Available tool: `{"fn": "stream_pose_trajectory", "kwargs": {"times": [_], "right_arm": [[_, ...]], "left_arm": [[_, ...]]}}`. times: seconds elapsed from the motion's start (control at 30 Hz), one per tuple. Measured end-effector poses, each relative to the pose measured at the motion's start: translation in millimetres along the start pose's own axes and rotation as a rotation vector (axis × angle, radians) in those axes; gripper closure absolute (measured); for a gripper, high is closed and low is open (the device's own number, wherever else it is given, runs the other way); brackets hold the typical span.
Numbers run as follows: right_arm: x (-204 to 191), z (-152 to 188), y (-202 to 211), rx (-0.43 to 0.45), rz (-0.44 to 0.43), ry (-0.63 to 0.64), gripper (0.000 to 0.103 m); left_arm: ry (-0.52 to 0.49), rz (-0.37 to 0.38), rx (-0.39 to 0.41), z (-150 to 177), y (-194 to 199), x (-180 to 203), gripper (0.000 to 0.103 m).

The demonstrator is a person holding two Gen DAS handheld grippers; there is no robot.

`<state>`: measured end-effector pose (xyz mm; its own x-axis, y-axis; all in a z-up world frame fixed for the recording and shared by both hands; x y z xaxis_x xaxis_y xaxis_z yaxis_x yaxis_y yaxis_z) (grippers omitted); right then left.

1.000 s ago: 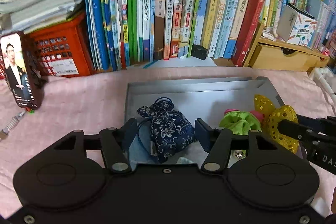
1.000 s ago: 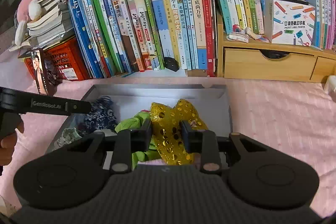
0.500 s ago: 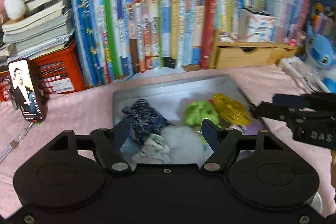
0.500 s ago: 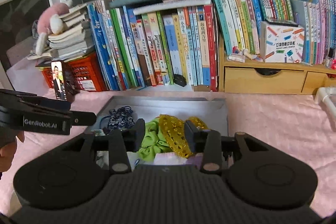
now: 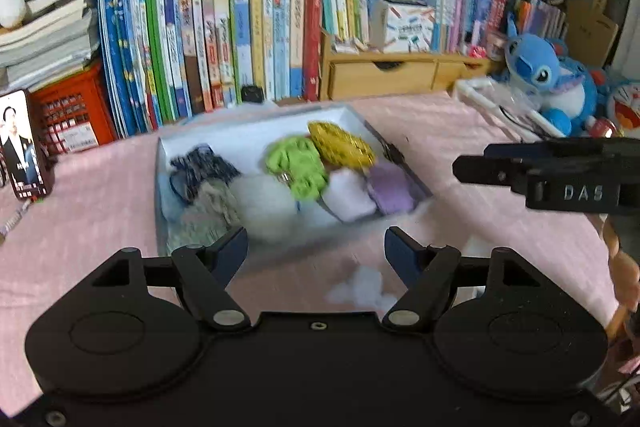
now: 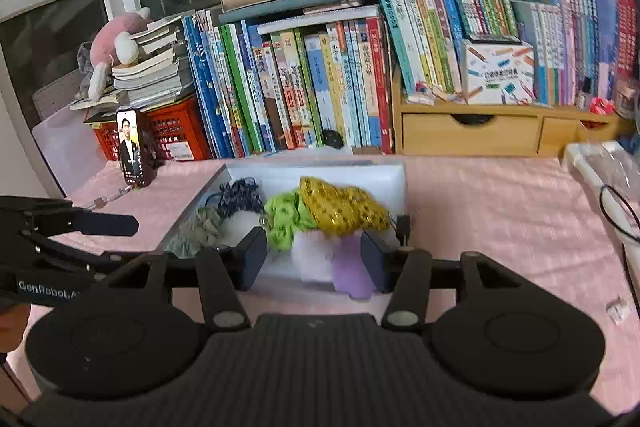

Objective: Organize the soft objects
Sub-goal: 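Withdraw both tools up from the box, then lower the left tool toward the white tissue while the right tool approaches the white foam sheet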

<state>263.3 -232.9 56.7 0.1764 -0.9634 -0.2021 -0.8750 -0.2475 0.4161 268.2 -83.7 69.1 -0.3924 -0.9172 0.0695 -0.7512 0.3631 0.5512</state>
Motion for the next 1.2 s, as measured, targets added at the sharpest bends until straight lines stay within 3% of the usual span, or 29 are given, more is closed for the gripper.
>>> {"fn": "stream_pose_trajectory", "kwargs": {"times": [0.23,0.77,1.2], "right_arm": [[17.4,19.3,15.6,-0.036,0.007,-0.061,0.035],[64.5,67.8,18.5,-0.148,0.017,-0.331,0.035],[80.7,95.7,13.9,-0.207,0.003,-0.447,0.035]], "left_arm": [[0.070,0.035,-0.090,22.3,-10.9,7.3,0.037],[0.215,-0.002,-0.282,50.4,-62.0,10.0,0.050],[0.230,-0.021,-0.330,61.0,-82.9,14.1,0.050]]}}
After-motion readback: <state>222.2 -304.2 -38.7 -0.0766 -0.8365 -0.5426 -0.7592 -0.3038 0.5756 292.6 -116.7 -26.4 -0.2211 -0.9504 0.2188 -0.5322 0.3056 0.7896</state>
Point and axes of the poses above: each gripper's, at about its wrist camera, not at the fingertips, and y roughly against the way its jaws point, x to its right, z to its underside, the point moved 10 cm from there along -y, roughly the way its jaws point, and after that the axes turned 11 degrees about x, right-handed, at the moved point
